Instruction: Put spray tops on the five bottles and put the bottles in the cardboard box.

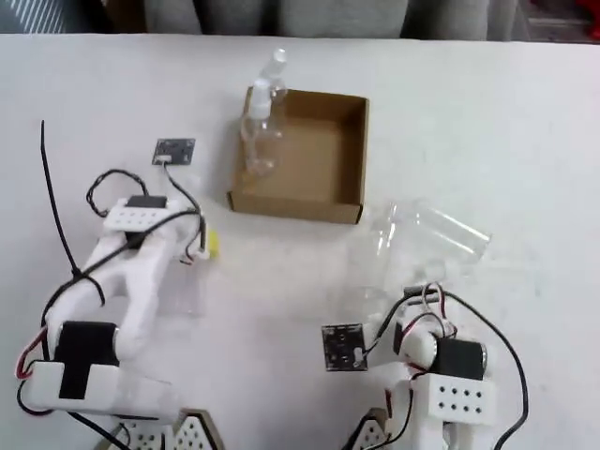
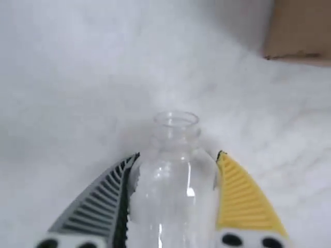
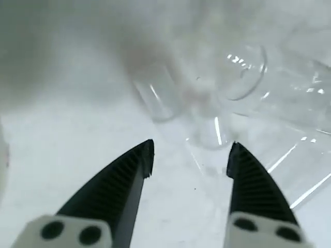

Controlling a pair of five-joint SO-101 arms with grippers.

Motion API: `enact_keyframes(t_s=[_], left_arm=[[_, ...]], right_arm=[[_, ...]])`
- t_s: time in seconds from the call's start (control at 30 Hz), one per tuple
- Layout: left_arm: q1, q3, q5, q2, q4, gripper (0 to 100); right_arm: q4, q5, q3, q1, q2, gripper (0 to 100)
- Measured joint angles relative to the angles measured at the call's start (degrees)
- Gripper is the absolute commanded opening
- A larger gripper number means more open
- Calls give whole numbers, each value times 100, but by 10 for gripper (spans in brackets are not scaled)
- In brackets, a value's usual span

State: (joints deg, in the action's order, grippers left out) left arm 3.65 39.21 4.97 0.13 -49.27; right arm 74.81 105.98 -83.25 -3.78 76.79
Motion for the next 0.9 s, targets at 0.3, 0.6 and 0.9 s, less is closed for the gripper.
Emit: enact_keyframes(t_s=[0.3,0.6,0.9], left_arm=[[18,0,0,0,9,24],[18,0,0,0,9,24],[18,0,0,0,9,24]], right_arm=[[-774,18,-237,466,-905,113],[-1275,18,343,281,-2646,46],[-1521,-1187,1204,-457,-3200,15]])
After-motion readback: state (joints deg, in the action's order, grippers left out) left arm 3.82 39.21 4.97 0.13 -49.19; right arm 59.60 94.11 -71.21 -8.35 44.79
